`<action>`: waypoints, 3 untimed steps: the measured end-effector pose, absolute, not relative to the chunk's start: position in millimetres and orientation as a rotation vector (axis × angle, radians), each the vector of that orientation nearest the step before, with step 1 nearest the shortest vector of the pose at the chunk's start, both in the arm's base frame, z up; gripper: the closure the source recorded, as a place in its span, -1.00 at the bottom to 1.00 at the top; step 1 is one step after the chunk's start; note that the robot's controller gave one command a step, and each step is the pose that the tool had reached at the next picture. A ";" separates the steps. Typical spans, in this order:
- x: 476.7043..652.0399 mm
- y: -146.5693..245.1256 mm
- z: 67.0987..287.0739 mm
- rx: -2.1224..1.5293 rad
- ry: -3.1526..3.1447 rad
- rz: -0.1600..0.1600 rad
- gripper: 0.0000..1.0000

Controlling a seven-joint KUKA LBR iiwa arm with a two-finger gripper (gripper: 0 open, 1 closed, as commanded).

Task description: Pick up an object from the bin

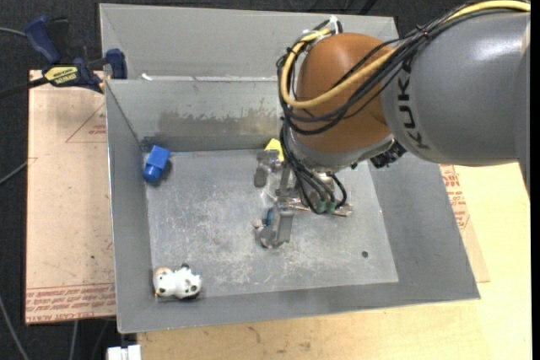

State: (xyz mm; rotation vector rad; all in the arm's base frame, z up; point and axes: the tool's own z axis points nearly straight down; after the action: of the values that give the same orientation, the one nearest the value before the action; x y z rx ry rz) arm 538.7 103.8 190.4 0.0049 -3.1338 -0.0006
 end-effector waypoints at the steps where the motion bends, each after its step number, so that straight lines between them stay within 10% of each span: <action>1: 540.5 103.2 194.5 0.000 -3.142 -0.002 -1.00; 3: 535.1 41.2 67.7 0.304 -3.126 -0.002 -1.00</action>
Offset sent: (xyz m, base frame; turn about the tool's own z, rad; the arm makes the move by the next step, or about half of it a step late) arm 0.0005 -0.0636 -0.1204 -0.1910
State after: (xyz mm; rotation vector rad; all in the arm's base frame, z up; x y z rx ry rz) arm 535.1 41.2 67.7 0.3038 -3.1264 -0.0019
